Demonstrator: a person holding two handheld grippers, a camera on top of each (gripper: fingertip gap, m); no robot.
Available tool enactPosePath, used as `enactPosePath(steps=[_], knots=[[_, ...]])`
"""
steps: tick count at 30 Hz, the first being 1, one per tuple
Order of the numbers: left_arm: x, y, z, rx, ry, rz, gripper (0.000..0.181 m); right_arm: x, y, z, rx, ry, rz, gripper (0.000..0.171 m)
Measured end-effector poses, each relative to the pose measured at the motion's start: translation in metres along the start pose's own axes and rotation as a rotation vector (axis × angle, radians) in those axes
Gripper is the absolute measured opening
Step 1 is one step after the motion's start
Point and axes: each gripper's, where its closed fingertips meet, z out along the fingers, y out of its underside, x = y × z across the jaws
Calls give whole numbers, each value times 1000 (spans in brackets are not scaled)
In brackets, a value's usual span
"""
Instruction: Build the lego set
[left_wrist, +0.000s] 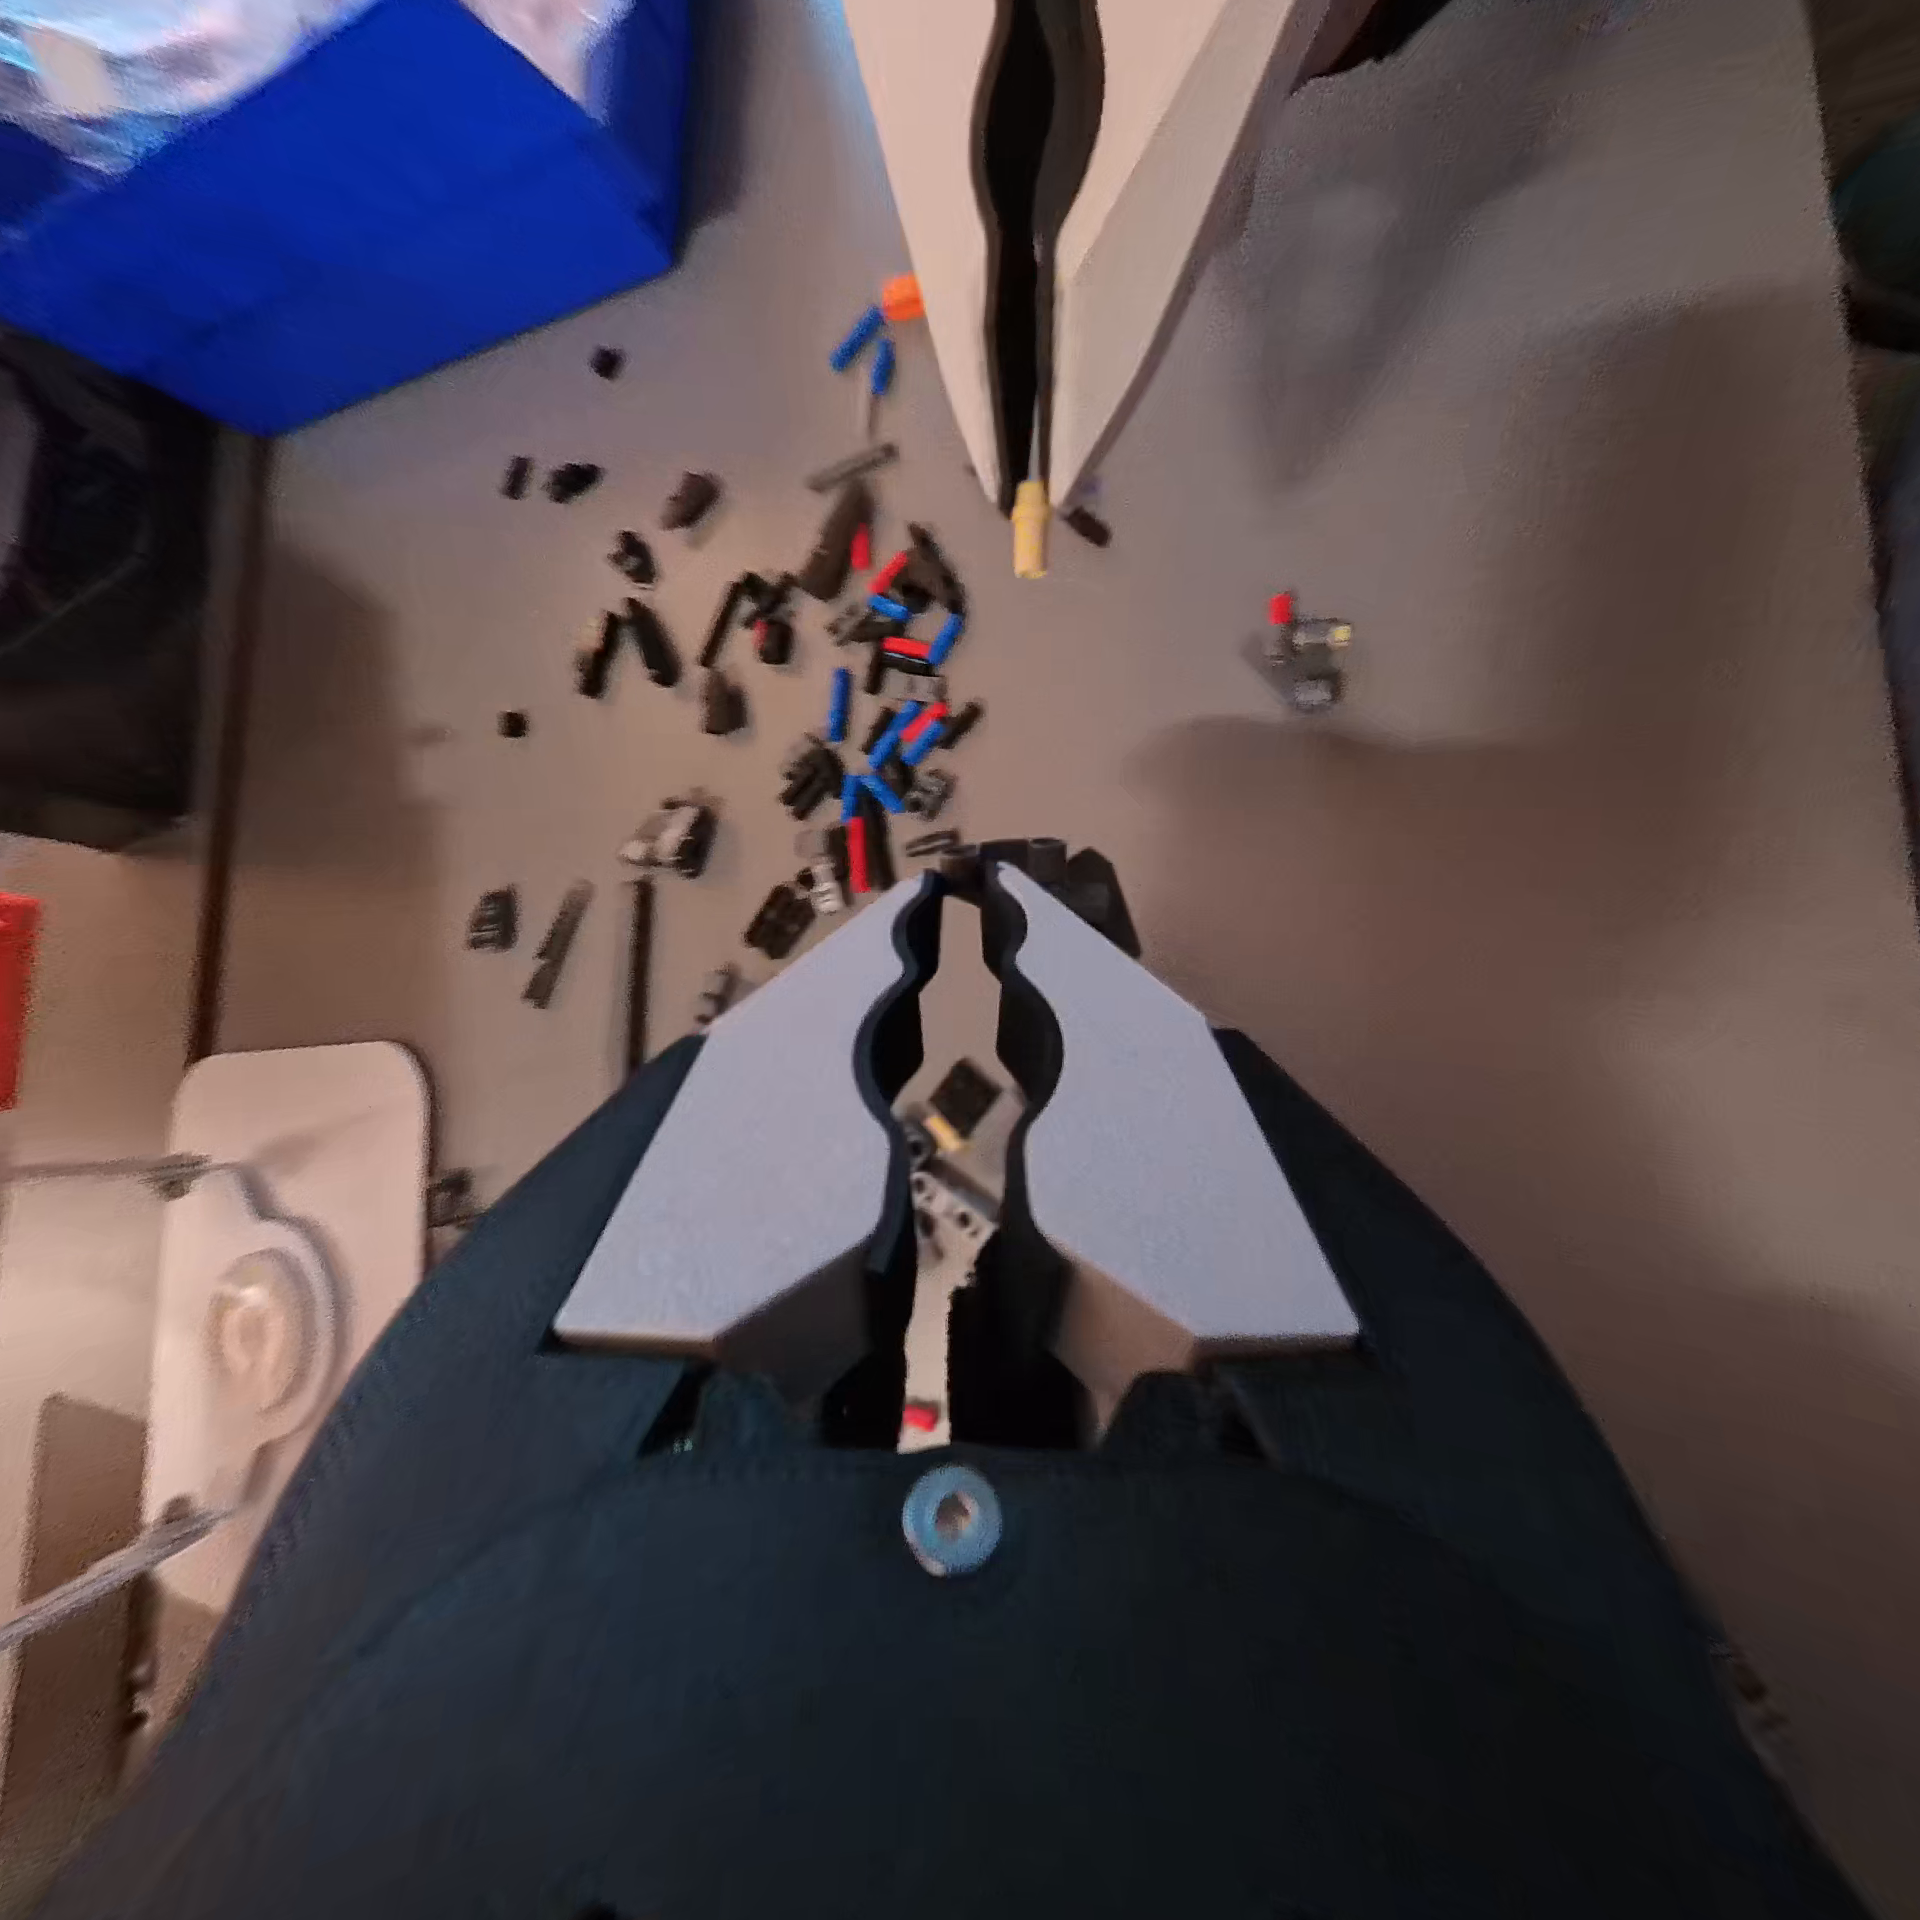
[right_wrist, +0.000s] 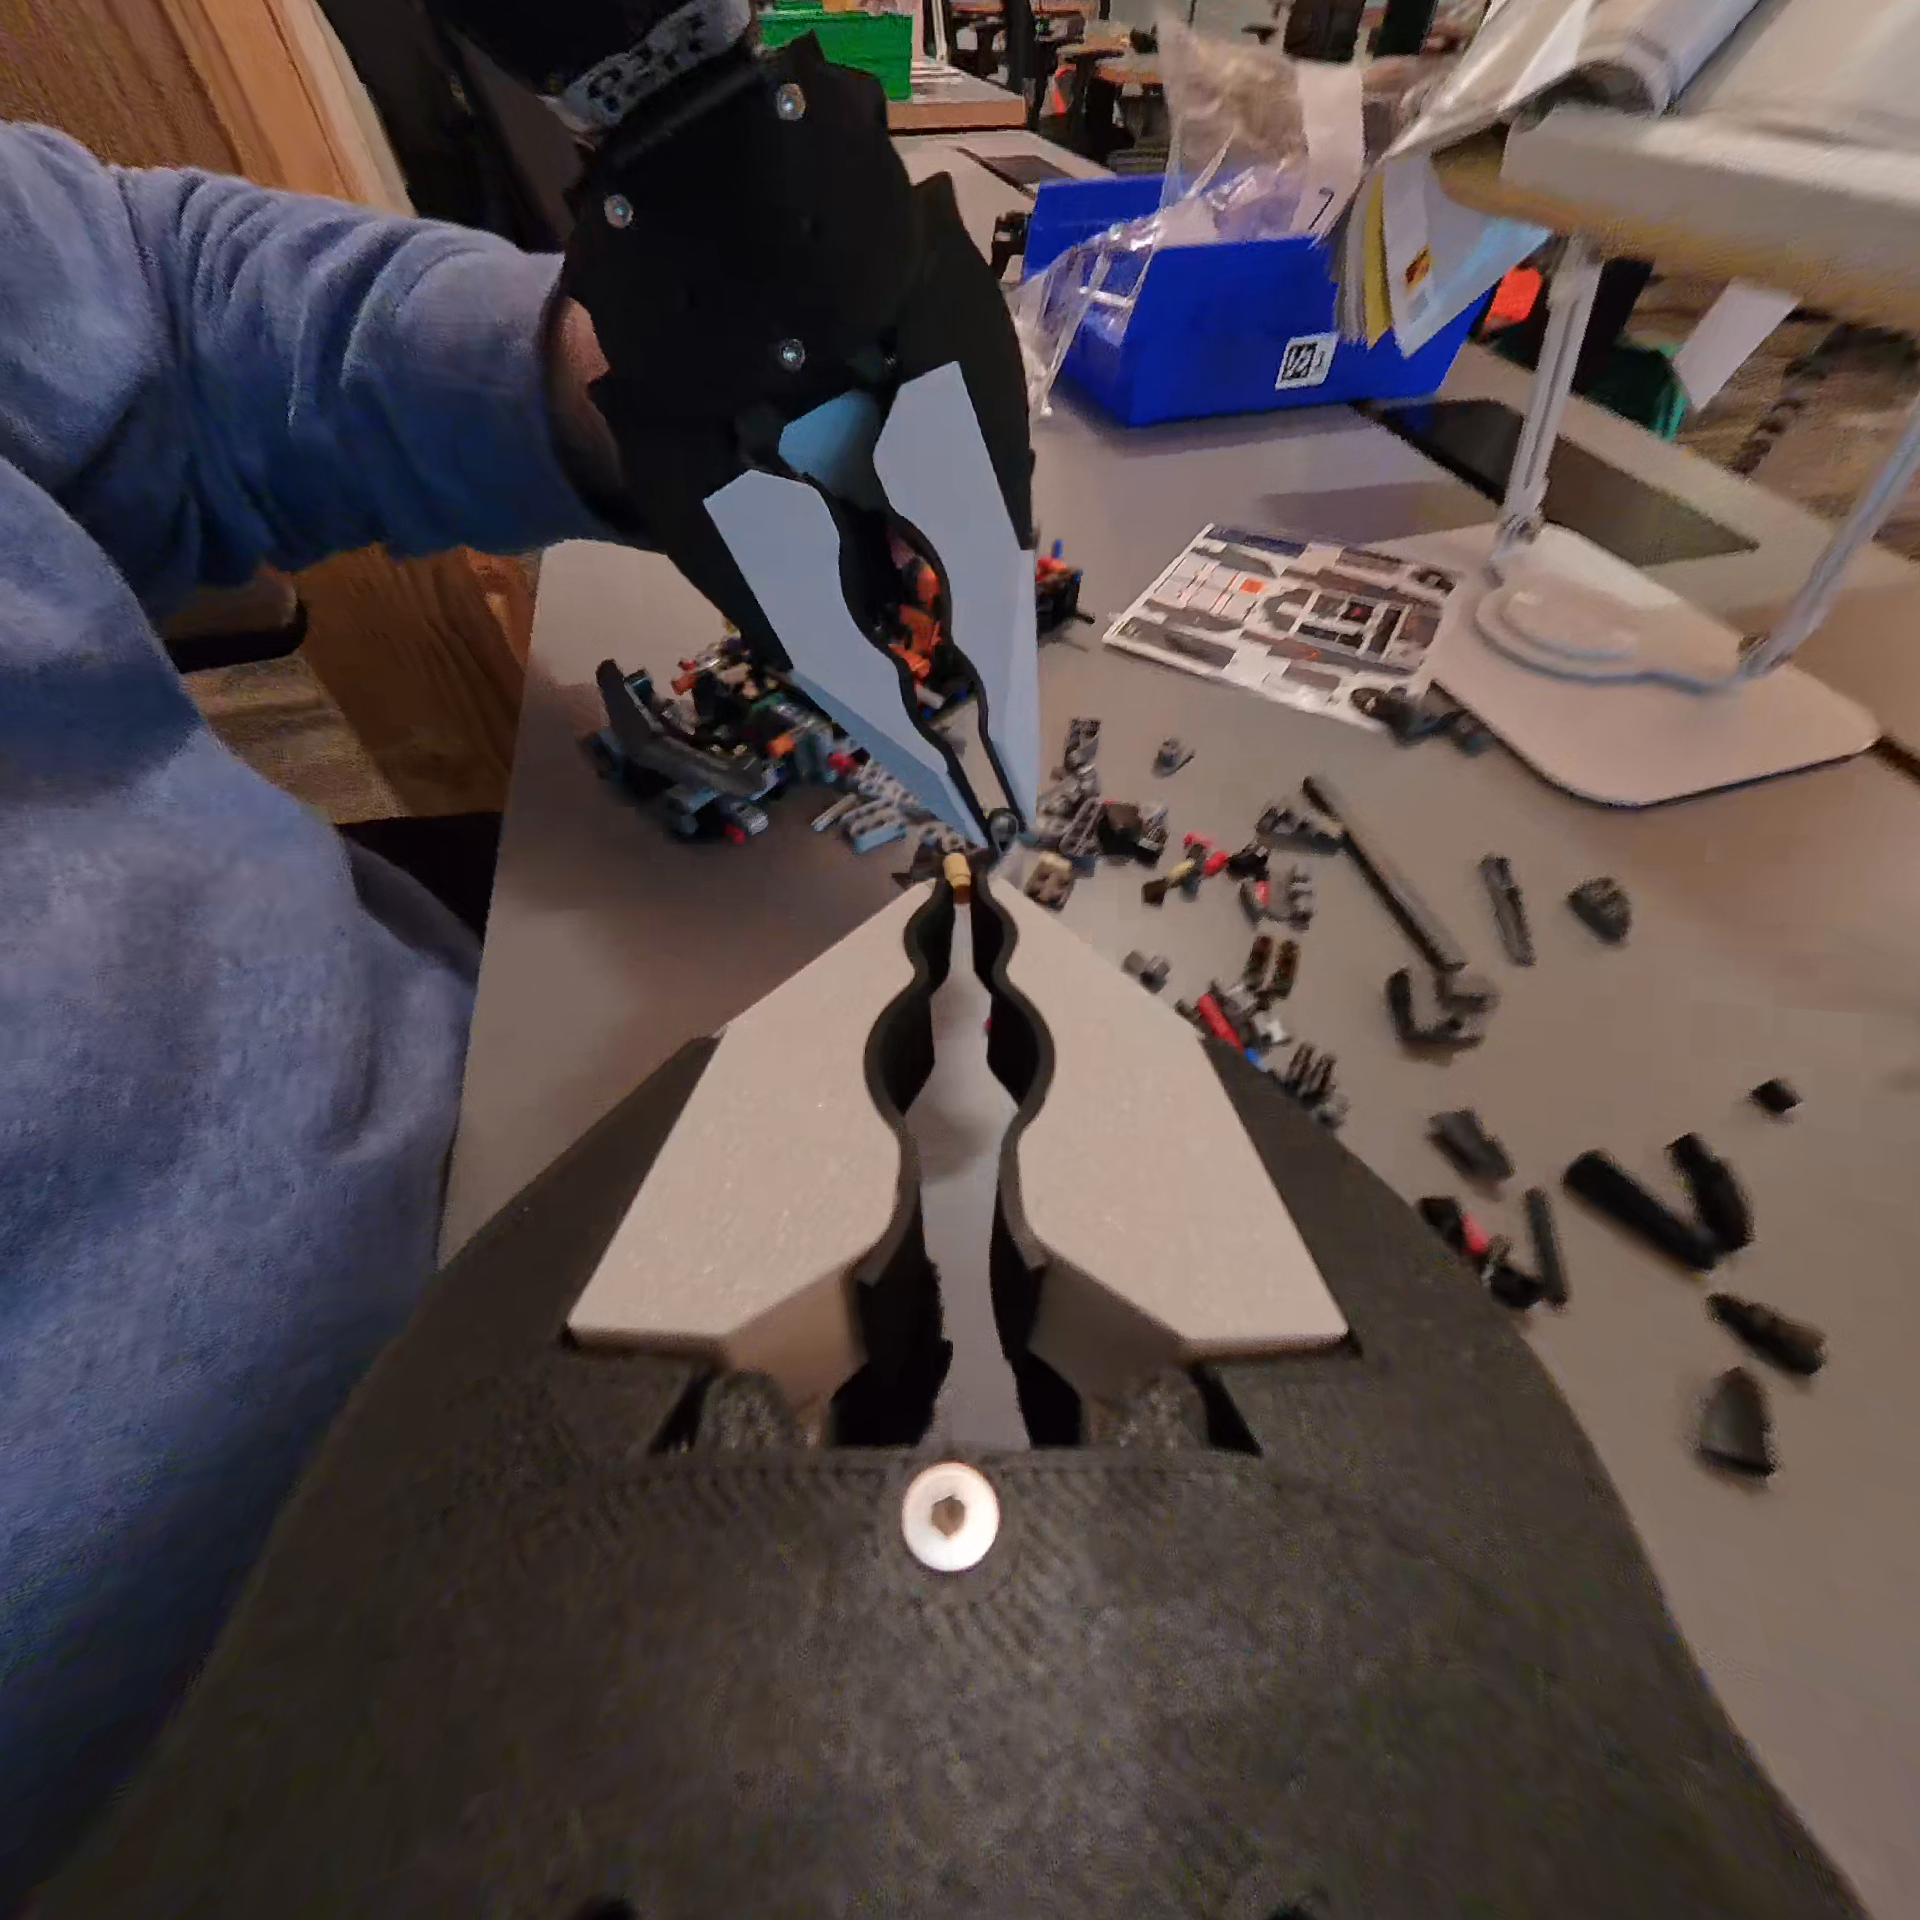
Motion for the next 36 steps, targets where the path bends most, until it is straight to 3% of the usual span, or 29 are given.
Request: enactPosePath(steps=[7,12,36], knots=[[-53,-21,-37,89,-135,38,5,28,-61,17,-20,52,-174,0],[-75,-29,-55,101,-221,96,5,42,-83,29,-58,105,-258,0],[-107,-19,-70,87,-292,91,6,74,-99,59,-188,221,-437,0]])
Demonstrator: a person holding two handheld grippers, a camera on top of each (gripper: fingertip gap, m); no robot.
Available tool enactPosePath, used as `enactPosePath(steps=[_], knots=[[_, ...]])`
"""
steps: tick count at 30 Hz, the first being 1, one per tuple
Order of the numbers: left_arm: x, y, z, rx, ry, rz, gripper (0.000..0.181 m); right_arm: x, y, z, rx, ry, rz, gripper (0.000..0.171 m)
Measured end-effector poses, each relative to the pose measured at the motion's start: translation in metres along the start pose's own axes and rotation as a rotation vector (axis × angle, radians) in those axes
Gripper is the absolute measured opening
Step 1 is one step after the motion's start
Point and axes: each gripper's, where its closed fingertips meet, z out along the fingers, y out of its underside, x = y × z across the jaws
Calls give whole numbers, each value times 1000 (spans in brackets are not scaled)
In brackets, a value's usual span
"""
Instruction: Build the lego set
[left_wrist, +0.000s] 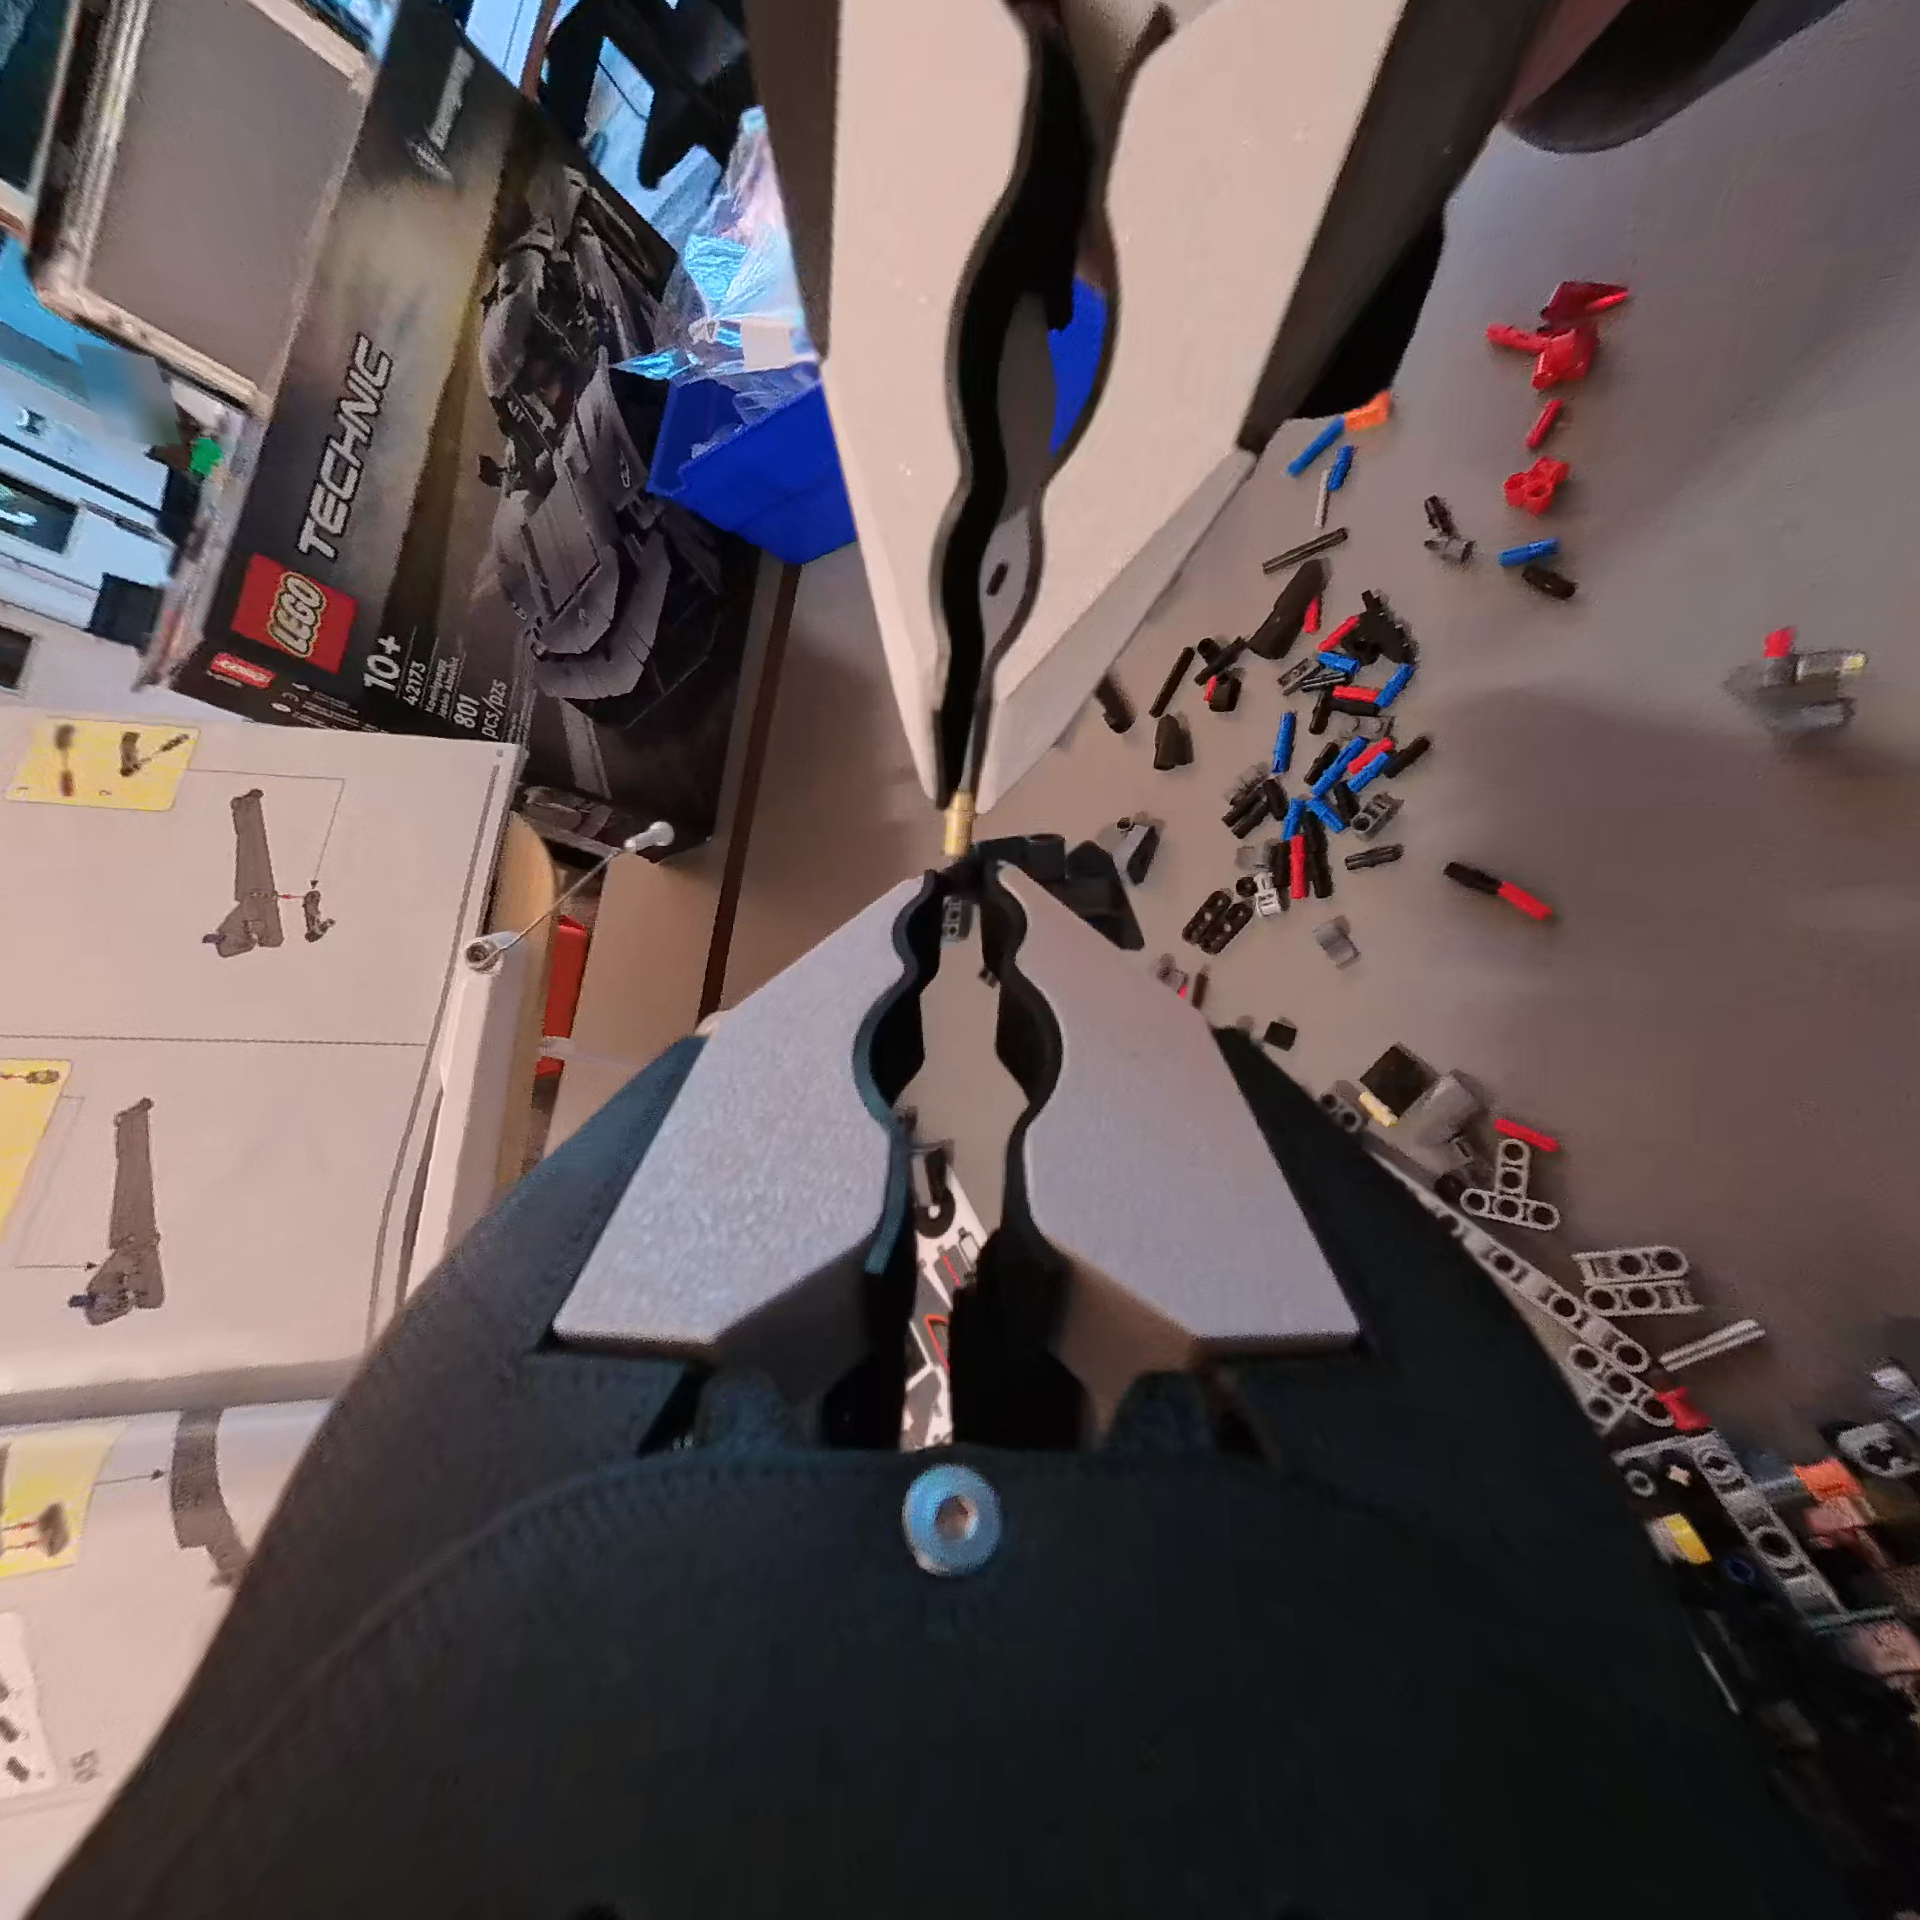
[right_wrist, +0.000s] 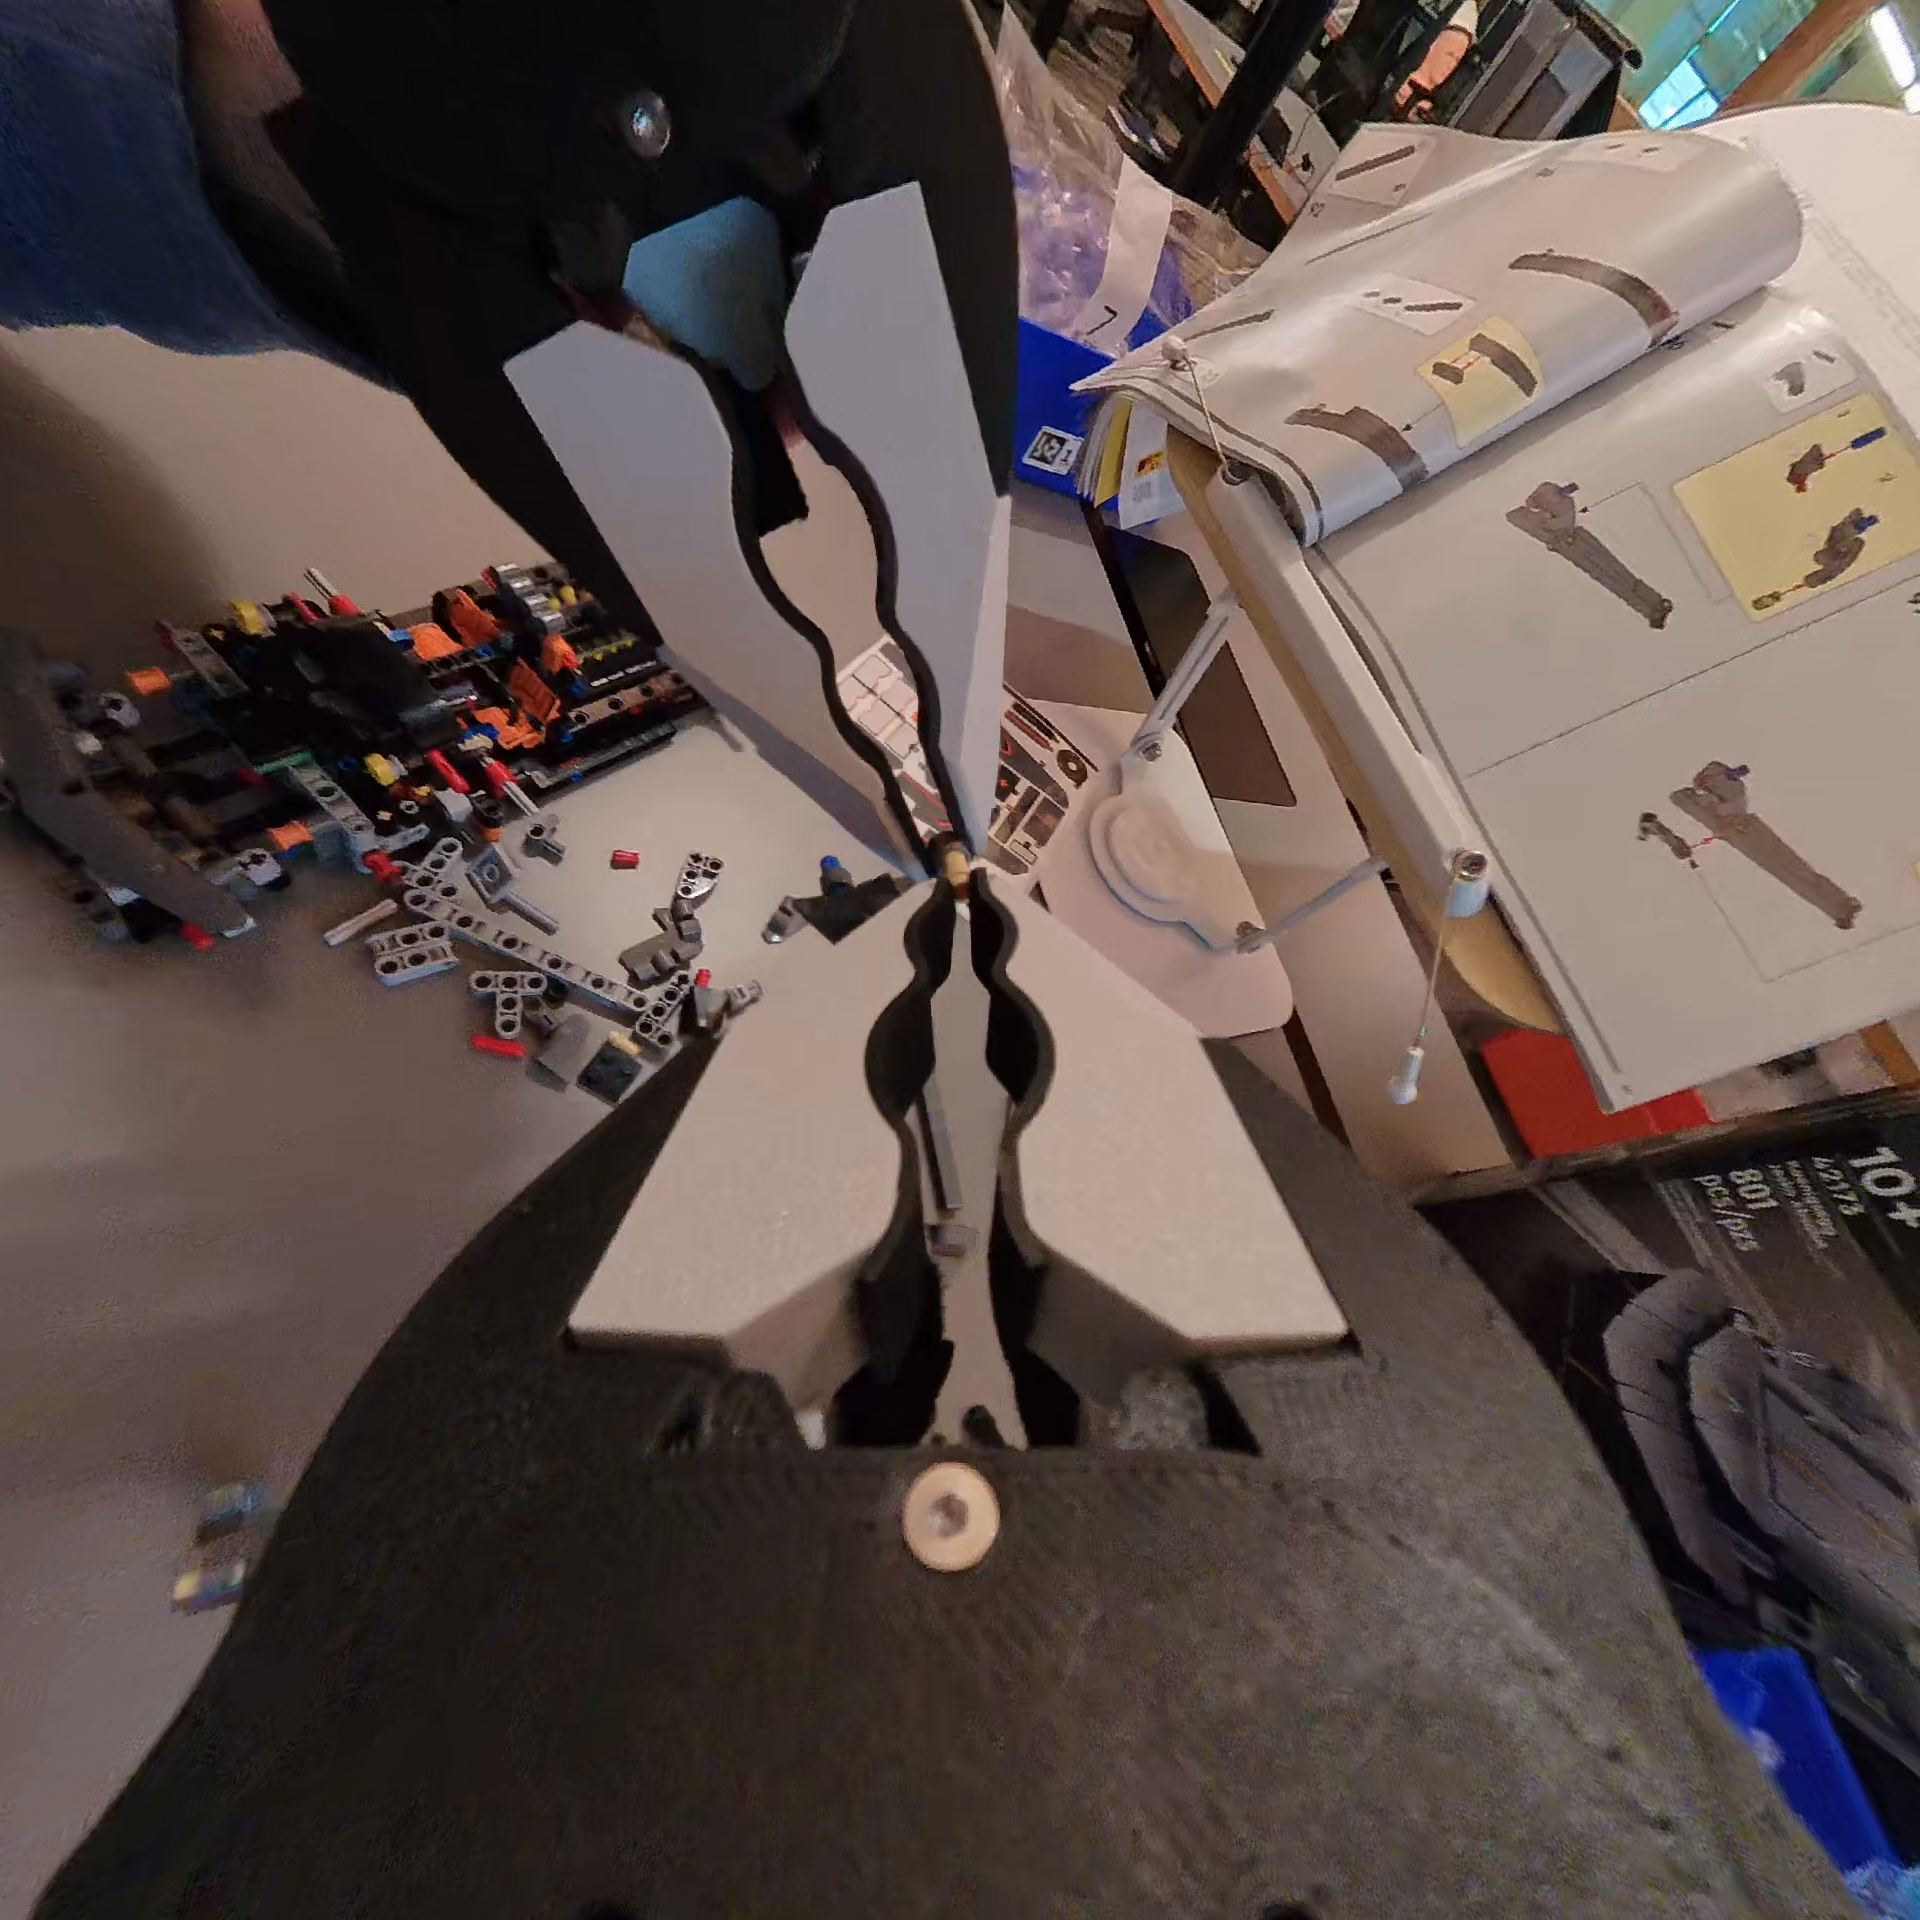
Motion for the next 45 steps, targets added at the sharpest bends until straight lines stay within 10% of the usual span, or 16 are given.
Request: enactPosePath(steps=[23,45], knots=[[-13,5,7,-114,-102,156,4,12,0,8,-51,82,-83,0],[-27,-40,-13,185,-154,87,4,27,-28,-33,460,-194,368,0]])
